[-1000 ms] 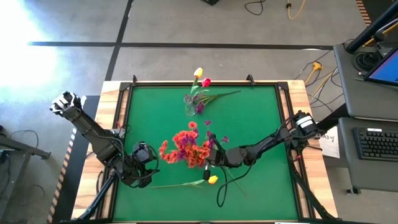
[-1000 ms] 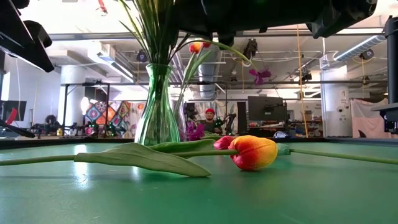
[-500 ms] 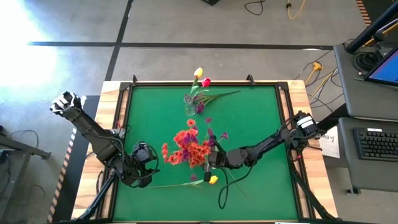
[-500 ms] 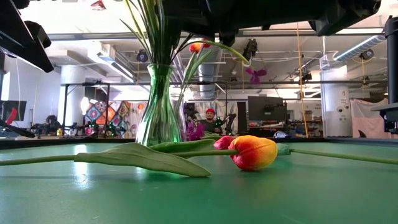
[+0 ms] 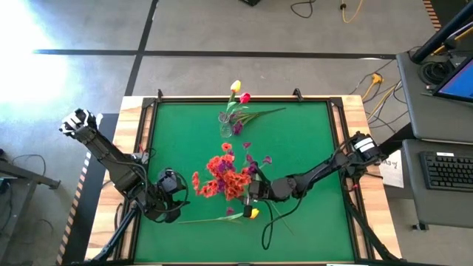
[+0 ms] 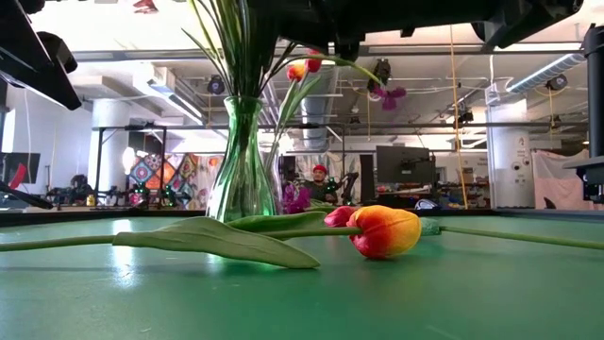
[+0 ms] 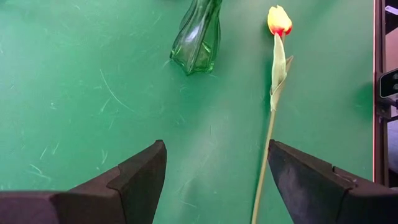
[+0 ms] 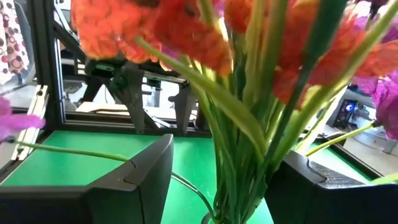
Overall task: Sort flowers into vase by color
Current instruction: Put the orange flowers into the green vase
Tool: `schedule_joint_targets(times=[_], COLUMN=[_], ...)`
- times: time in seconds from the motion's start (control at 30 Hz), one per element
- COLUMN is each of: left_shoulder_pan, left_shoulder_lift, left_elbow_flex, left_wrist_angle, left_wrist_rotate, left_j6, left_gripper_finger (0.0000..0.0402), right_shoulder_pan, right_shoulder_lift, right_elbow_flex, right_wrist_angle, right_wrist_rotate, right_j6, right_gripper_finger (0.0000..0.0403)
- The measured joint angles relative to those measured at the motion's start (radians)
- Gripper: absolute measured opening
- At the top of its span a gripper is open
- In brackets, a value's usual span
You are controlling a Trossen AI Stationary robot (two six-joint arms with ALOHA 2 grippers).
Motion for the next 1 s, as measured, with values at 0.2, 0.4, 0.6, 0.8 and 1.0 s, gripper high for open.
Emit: schedule_joint_targets(times=[0.2, 0.4, 0.6, 0.8, 1.0], left_shoulder_pan=[0.000, 0.000, 0.000, 0.000, 0.000], left_shoulder_lift=[0.000, 0.000, 0.000, 0.000, 0.000], left_elbow_flex=[0.000, 0.000, 0.000, 0.000, 0.000], left_wrist_angle=[0.000, -0.001, -0.003, -0.004, -0.008], left_wrist_rotate=[0.002, 0.002, 0.002, 0.002, 0.001], left_j6=[-0.002, -0.002, -0.005, -0.005, -0.006], left_gripper_finger=[0.0268, 0.0268, 0.0268, 0.0268, 0.0268], right_shoulder_pan=[0.009, 0.009, 0.010, 0.014, 0.015], right_shoulder_lift=[-0.025, -0.066, -0.103, -0.135, -0.152], right_elbow_flex=[0.000, 0.000, 0.001, 0.001, 0.001], right_wrist_angle=[-0.033, -0.081, -0.103, -0.131, -0.133], right_wrist_rotate=[-0.001, 0.003, 0.005, 0.007, 0.009], right_j6=[0.031, 0.050, 0.059, 0.047, 0.021], right_gripper_finger=[0.0208, 0.0208, 0.0208, 0.0208, 0.0208])
